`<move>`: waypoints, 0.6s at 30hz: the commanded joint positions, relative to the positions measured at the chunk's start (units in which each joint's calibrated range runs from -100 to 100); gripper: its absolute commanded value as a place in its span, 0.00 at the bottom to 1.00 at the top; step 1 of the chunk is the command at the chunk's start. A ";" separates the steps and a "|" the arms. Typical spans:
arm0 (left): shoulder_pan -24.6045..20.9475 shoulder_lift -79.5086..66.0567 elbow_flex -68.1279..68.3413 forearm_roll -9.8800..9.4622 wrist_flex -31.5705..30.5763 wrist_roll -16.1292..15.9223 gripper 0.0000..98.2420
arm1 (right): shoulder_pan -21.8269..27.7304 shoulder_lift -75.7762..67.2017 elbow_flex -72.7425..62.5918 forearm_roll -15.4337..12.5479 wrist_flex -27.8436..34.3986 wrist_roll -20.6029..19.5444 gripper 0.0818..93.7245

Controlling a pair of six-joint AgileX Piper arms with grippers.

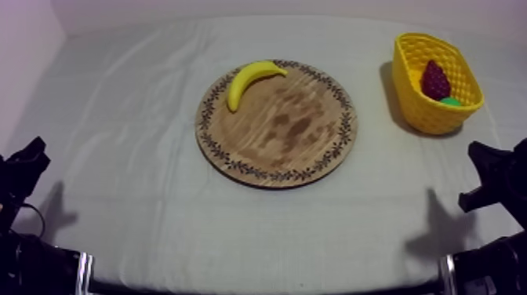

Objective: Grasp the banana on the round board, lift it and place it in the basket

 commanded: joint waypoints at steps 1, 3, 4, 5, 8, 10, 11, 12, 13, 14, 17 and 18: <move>-0.02 0.00 0.00 0.01 0.03 -0.02 0.00 | 0.70 0.01 -1.12 -0.04 3.49 -3.14 0.01; -0.02 0.00 0.00 0.01 0.03 -0.02 0.00 | 0.70 0.01 -1.12 -0.04 3.49 -3.14 0.01; -0.02 0.00 0.00 0.01 0.03 -0.02 0.00 | 0.70 0.01 -1.12 -0.04 3.49 -3.14 0.01; -0.02 0.00 0.00 0.01 0.03 -0.02 0.00 | 0.70 0.01 -1.12 -0.04 3.49 -3.15 0.01; -0.02 0.00 0.00 0.01 0.03 -0.02 0.00 | 0.70 0.01 -1.21 -0.09 3.72 -3.08 0.01; -0.02 0.00 0.00 0.01 0.03 -0.02 0.00 | 0.70 0.01 -1.28 -0.11 3.81 -3.01 0.01; -0.02 0.00 0.00 0.01 0.03 -0.02 0.00 | 0.70 0.01 -1.30 -0.12 3.83 -2.99 0.01; -0.02 0.00 0.00 0.01 0.03 -0.02 0.00 | 0.70 0.01 -1.31 -0.13 3.85 -2.96 0.01; -0.02 0.00 0.00 0.01 0.03 -0.02 0.00 | 0.70 0.01 -1.32 -0.13 3.86 -2.92 0.01; -0.02 0.00 0.00 0.01 0.03 -0.02 0.00 | 0.70 0.01 -1.33 -0.13 3.87 -2.87 0.01; -0.02 0.00 0.00 0.01 0.03 -0.02 0.00 | 0.65 0.01 -1.46 -0.12 4.33 -2.45 0.01; -0.02 0.00 0.00 0.01 0.03 -0.02 0.00 | 0.60 0.01 -1.53 -0.11 4.63 -2.33 0.01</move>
